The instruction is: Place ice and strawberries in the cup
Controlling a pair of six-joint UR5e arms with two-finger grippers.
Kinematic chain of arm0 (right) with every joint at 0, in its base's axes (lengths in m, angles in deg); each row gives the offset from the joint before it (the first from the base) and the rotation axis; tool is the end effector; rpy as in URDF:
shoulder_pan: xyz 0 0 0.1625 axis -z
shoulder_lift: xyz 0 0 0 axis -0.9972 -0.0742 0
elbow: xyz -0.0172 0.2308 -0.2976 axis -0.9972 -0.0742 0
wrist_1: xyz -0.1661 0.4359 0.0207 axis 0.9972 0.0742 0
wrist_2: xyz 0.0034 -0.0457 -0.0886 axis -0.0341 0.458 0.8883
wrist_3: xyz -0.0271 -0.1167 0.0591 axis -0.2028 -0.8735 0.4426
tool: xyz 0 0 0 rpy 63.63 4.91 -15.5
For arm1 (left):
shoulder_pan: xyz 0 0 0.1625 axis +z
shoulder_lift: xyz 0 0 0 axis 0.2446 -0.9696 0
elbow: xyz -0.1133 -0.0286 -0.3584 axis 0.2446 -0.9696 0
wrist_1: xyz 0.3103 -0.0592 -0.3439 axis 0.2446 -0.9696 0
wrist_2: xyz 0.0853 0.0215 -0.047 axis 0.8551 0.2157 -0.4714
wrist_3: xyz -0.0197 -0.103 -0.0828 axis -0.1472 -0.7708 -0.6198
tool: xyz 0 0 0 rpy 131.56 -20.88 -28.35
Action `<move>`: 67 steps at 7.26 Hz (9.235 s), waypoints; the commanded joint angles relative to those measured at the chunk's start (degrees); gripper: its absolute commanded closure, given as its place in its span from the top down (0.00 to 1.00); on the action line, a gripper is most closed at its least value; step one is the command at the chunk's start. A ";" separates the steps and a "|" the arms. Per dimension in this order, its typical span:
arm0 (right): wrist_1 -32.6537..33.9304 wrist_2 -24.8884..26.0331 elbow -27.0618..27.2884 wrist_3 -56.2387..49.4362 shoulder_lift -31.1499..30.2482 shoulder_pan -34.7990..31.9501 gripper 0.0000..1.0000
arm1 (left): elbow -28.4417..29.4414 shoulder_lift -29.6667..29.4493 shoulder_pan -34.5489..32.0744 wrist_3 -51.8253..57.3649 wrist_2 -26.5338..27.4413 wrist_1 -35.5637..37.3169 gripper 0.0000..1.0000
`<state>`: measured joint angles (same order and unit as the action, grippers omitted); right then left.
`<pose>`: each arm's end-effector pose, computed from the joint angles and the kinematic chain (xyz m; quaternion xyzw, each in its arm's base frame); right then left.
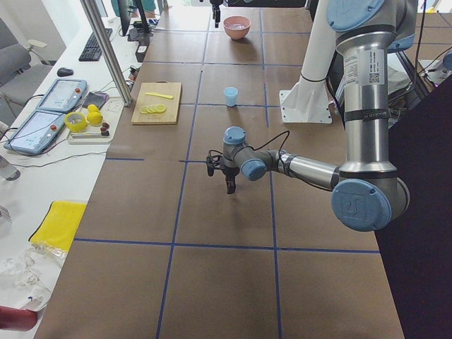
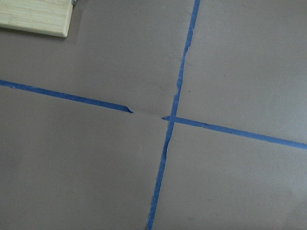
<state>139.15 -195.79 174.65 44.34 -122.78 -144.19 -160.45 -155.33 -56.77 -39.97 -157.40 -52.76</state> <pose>-0.2389 -0.5113 0.2282 0.0783 -0.3522 -0.0744 0.9297 0.3534 -0.4360 0.5295 0.0128 0.3605 -0.0896 0.9284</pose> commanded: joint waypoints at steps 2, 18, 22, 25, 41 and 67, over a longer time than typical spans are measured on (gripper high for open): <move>0.00 -0.01 0.00 0.02 0.00 0.00 0.99 | -0.06 0.08 0.16 -0.06 -0.10 0.00 0.73; -2.88 -13.88 -11.20 -35.97 -14.85 -26.42 0.99 | -6.35 -47.32 8.58 -17.35 -0.57 46.14 0.00; -6.68 -14.25 -19.85 -42.69 -16.26 -32.07 0.99 | 8.71 -58.37 13.87 -19.39 3.94 40.63 0.00; -6.85 -14.25 -19.86 -42.35 -17.13 -32.25 0.99 | 11.54 -58.28 15.36 -20.45 3.94 36.92 0.00; -19.33 -13.45 -25.14 -35.00 -23.47 -33.66 0.99 | -13.68 -32.04 -8.24 27.82 -5.71 54.05 1.00; -19.51 -15.13 -24.61 -34.96 -22.76 -33.84 0.99 | 15.23 -7.31 -49.67 70.25 -22.25 34.28 1.00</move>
<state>119.64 -210.92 149.99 9.45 -145.47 -177.95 -145.48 -162.68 -106.47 30.25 -179.62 -18.38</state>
